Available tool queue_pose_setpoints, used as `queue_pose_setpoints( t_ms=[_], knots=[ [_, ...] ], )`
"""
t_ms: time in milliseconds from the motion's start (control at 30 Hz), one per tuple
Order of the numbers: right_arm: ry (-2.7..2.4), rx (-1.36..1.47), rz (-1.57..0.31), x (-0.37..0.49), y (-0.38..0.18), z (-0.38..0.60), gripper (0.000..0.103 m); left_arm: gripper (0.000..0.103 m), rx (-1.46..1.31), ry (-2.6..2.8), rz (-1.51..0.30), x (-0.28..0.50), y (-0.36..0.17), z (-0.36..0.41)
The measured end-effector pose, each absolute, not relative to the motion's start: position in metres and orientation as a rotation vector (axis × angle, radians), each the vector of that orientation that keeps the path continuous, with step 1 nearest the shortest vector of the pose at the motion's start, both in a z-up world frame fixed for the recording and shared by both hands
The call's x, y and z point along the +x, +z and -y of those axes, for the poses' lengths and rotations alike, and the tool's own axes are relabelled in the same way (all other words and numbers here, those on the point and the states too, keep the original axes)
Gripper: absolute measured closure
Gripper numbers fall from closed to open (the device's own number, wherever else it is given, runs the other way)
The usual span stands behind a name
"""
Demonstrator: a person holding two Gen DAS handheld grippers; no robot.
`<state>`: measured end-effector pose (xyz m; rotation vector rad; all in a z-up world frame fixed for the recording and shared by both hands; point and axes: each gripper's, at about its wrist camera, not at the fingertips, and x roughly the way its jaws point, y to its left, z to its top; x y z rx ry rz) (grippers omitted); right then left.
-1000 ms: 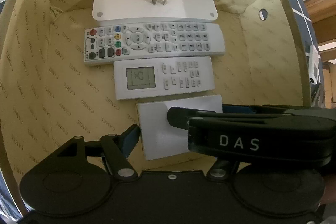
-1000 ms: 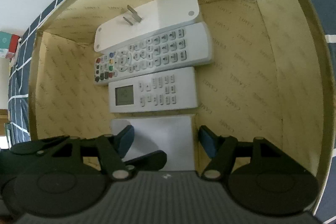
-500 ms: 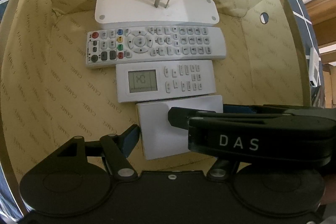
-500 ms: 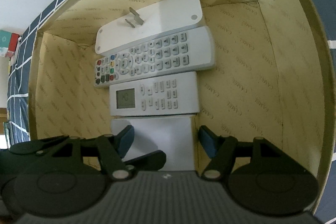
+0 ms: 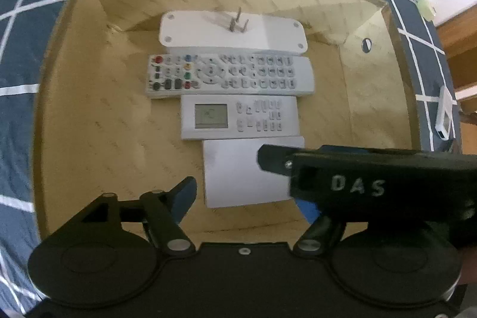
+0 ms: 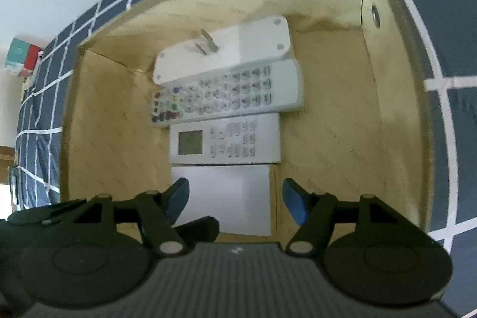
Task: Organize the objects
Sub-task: 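Open the right gripper and lift it out of the box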
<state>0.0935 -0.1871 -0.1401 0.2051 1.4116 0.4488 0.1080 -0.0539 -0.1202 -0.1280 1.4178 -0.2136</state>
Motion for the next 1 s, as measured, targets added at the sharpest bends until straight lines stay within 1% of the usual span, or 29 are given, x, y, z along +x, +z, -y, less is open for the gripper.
queue_pose_setpoints(
  t_ms=[167,267,300,433,533,600,700,733,800,1000],
  knots=[
    [0.48,0.197,-1.369,0.088,-0.116,0.198,0.031,0.026,-0.127,-0.174,-1.381,0.097,-0.103,0.061],
    [0.487,0.195,-1.341,0.086,-0.102,0.207,0.027,0.024,-0.127,-0.151,-1.357,0.089,-0.093,0.066],
    [0.489,0.191,-1.333,0.085,-0.097,0.211,0.026,0.021,-0.128,-0.145,-1.348,0.087,-0.09,0.067],
    [0.501,0.174,-1.296,0.083,-0.08,0.226,0.018,0.015,-0.121,-0.124,-1.317,0.079,-0.076,0.078],
    [0.502,0.166,-1.27,0.082,-0.069,0.242,0.014,0.01,-0.11,-0.117,-1.296,0.075,-0.068,0.091],
    [0.506,0.159,-1.255,0.082,-0.063,0.253,0.01,0.008,-0.107,-0.113,-1.283,0.071,-0.063,0.102],
    [0.506,0.15,-1.234,0.083,-0.054,0.274,0.007,0.005,-0.099,-0.109,-1.275,0.067,-0.059,0.12],
    [0.505,0.147,-1.228,0.084,-0.052,0.282,0.005,0.002,-0.093,-0.106,-1.271,0.066,-0.057,0.127],
    [0.506,0.138,-1.221,0.085,-0.047,0.298,0.001,0.0,-0.085,-0.097,-1.262,0.063,-0.054,0.141],
    [0.498,0.123,-1.208,0.088,-0.033,0.354,0.0,0.0,-0.063,-0.085,-1.253,0.054,-0.046,0.188]
  ],
)
